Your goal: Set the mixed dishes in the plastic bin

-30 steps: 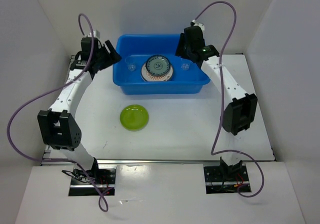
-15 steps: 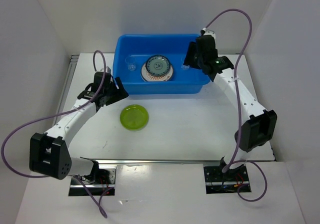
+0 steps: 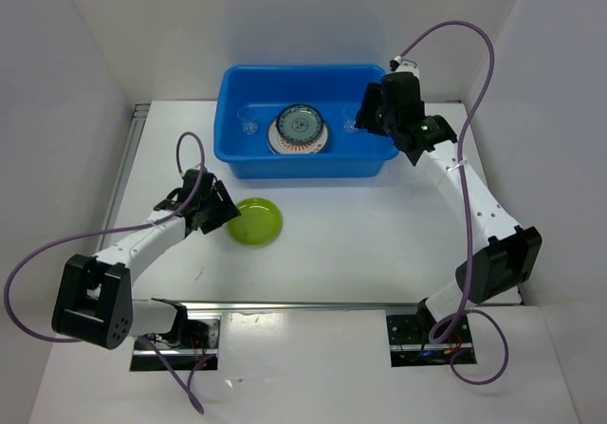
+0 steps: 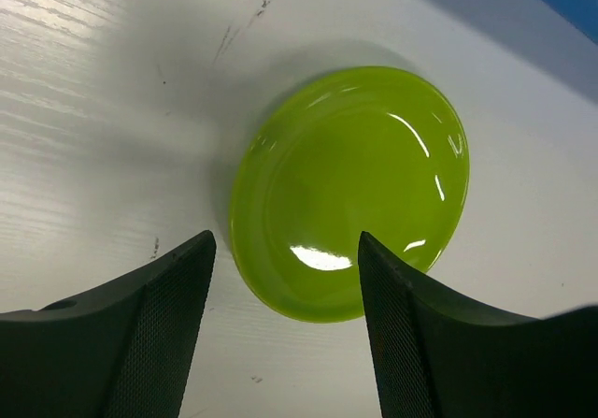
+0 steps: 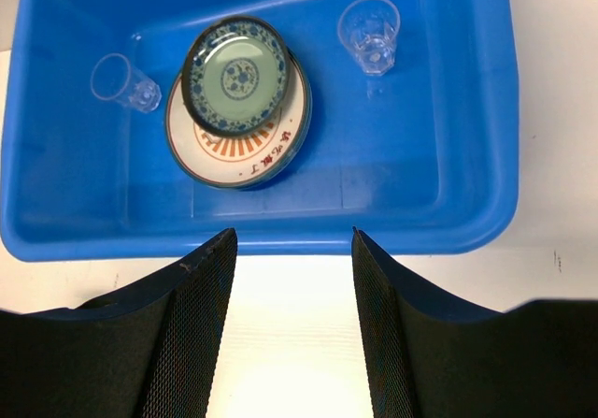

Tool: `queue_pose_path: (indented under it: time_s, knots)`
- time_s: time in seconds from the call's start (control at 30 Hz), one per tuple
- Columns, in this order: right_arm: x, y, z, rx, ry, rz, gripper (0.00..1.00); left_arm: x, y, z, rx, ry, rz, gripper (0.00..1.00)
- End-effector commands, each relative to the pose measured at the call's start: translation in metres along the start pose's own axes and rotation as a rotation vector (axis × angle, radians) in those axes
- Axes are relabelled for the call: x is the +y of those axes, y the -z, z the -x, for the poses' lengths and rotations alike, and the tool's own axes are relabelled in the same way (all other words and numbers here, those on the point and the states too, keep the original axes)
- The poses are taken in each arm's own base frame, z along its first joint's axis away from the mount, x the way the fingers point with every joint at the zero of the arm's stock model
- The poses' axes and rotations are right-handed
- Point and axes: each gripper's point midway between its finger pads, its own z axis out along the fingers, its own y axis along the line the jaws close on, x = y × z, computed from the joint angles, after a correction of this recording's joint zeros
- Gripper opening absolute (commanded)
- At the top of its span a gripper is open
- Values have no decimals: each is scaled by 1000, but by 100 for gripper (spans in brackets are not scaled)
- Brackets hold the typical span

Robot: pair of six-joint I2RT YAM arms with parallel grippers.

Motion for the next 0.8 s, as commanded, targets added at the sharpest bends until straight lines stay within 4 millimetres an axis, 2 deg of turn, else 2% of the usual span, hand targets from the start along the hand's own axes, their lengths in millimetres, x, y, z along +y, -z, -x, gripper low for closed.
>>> queue_pose_path:
  time_s: [0.0, 0.03, 0.27, 0.57, 0.6, 0.67, 0.77]
  knots:
    - [-2, 15, 15, -53, 3, 9, 58, -11, 2, 22, -93, 46, -32, 70]
    - [-6, 14, 10, -41, 7, -7, 58, -7, -2, 17, -83, 46, -22, 70]
    - [-9, 13, 11, -43, 3, -15, 58, -2, -25, -12, 25, 98, -29, 69]
    - [-15, 11, 7, -30, 3, -31, 58, 6, -34, -15, 30, 99, 7, 66]
    - [-15, 11, 7, -30, 3, -31, 58, 4, -35, -17, 43, 99, -6, 61]
    - [-15, 9, 8, -30, 12, -31, 58, 5, -41, -23, 64, 99, -9, 56]
    - [-13, 7, 10, -31, 12, -30, 58, 6, -46, -31, 91, 121, -9, 55]
